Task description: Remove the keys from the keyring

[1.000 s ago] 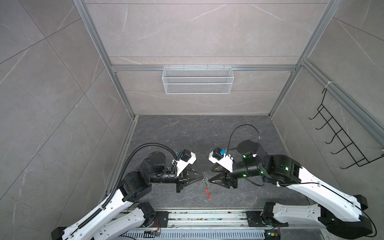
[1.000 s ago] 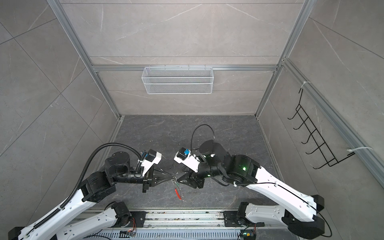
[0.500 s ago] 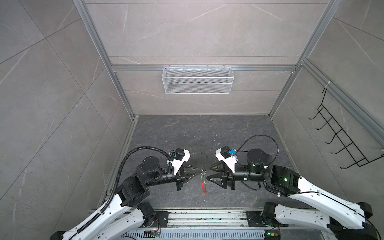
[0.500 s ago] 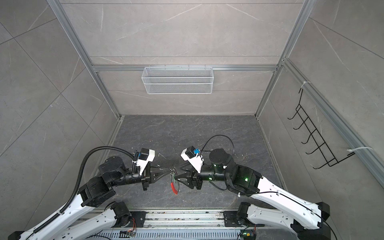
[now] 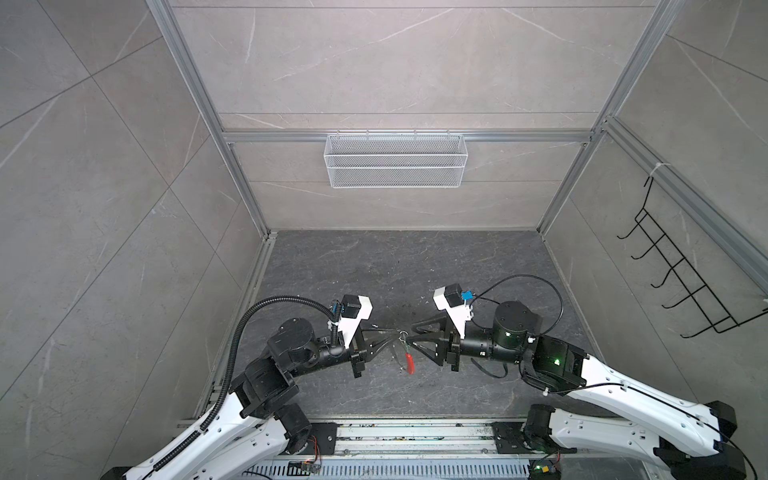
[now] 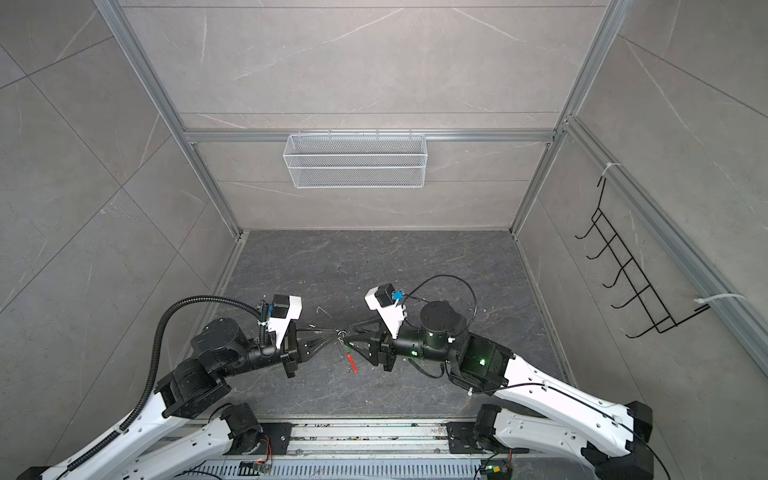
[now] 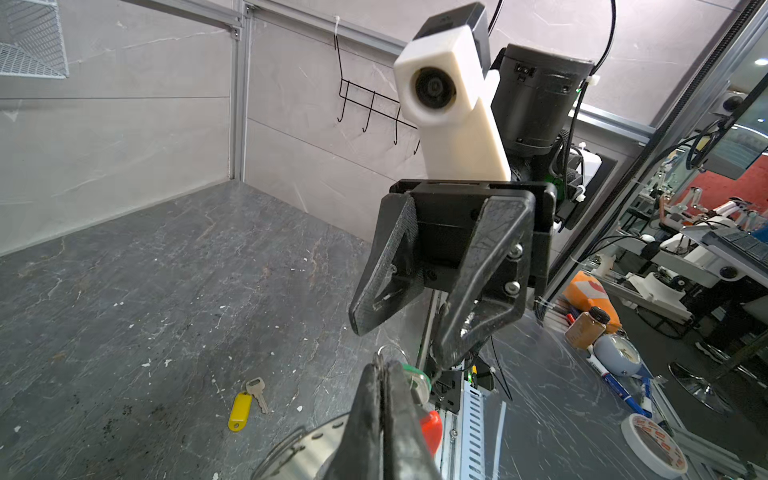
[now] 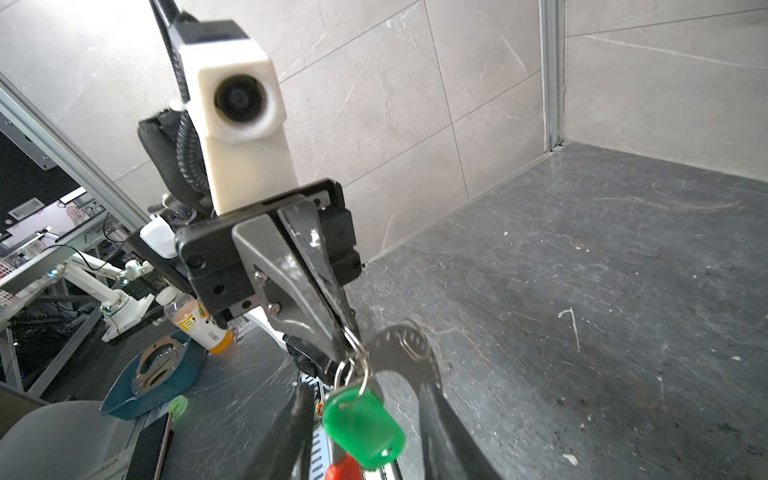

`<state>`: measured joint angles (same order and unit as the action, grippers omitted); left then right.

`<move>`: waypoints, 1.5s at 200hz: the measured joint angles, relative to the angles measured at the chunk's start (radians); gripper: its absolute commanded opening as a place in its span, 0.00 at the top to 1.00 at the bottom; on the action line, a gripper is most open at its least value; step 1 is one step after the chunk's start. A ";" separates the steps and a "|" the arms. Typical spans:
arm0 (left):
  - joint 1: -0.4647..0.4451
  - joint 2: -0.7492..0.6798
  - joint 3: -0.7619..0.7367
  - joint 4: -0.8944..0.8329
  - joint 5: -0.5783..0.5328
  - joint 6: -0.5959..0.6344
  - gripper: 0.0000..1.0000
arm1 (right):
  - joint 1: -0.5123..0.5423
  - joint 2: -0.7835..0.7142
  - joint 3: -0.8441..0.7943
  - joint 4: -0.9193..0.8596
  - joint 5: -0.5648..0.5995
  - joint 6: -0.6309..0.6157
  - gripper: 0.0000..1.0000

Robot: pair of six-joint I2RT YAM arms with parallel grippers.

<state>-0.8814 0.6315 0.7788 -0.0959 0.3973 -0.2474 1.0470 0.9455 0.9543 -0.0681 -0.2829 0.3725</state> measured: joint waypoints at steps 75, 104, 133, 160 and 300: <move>0.000 -0.019 -0.011 0.001 -0.068 -0.006 1.00 | 0.000 0.065 0.015 0.009 0.057 0.176 0.65; 0.000 -0.019 -0.013 0.001 -0.090 -0.009 1.00 | 0.000 0.070 0.016 0.010 0.060 0.211 0.73; 0.000 -0.017 -0.013 0.001 -0.106 -0.011 1.00 | 0.000 0.071 0.018 0.013 0.059 0.227 0.76; 0.000 -0.012 -0.013 0.001 -0.109 -0.011 1.00 | 0.000 0.079 0.024 0.017 0.055 0.238 0.77; 0.000 -0.015 -0.030 0.029 -0.108 -0.014 1.00 | -0.001 0.095 0.032 0.019 0.059 0.249 1.00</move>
<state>-0.8814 0.6163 0.7490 -0.0666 0.2890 -0.2615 1.0462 1.0409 0.9859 -0.0486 -0.2237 0.6216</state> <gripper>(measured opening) 0.053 0.049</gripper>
